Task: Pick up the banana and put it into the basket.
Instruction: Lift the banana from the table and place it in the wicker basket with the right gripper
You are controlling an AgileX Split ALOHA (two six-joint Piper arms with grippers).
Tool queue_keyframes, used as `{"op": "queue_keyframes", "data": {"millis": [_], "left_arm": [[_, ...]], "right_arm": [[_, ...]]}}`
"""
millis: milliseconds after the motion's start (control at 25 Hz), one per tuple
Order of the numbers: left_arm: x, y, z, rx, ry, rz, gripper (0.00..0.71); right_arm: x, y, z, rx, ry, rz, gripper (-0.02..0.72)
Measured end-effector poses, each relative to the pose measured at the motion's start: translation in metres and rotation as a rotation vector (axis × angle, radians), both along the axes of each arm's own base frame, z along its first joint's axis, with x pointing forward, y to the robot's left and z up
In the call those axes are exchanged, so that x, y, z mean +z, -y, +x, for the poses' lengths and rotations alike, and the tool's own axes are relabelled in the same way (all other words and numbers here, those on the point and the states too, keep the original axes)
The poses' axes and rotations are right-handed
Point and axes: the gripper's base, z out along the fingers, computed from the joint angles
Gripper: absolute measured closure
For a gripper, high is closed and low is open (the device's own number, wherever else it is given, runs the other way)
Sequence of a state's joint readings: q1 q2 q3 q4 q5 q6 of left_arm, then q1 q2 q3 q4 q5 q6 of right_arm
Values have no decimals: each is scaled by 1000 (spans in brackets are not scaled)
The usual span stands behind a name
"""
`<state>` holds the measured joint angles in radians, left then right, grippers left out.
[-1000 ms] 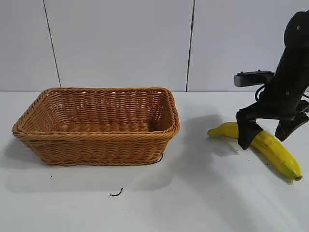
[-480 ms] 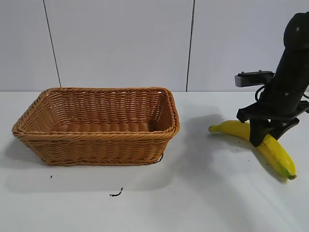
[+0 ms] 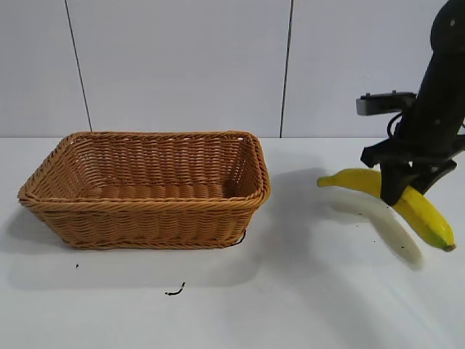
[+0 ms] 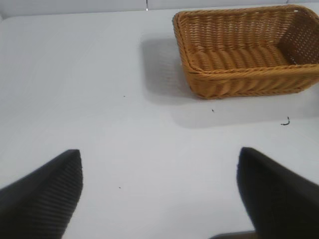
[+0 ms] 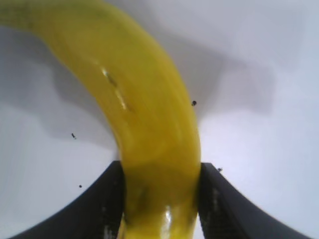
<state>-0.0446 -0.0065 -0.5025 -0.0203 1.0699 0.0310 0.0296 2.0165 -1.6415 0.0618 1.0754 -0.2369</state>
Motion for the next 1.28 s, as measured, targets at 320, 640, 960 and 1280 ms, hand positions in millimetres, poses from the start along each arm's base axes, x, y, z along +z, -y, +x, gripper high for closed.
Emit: {"op": "queue_keyframes", "data": {"millis": [320, 640, 960, 1280], "left_arm": [[0, 0, 0, 0, 0, 0, 75], [0, 0, 0, 0, 0, 0, 75], [0, 0, 0, 0, 0, 0, 75], [0, 0, 0, 0, 0, 0, 75]], "right_arm": [[52, -25, 13, 51, 120, 7, 414], [72, -114, 18, 289, 259, 14, 414], [62, -216, 8, 702, 439, -53, 414], [40, -291, -10, 975, 619, -68, 414]]}}
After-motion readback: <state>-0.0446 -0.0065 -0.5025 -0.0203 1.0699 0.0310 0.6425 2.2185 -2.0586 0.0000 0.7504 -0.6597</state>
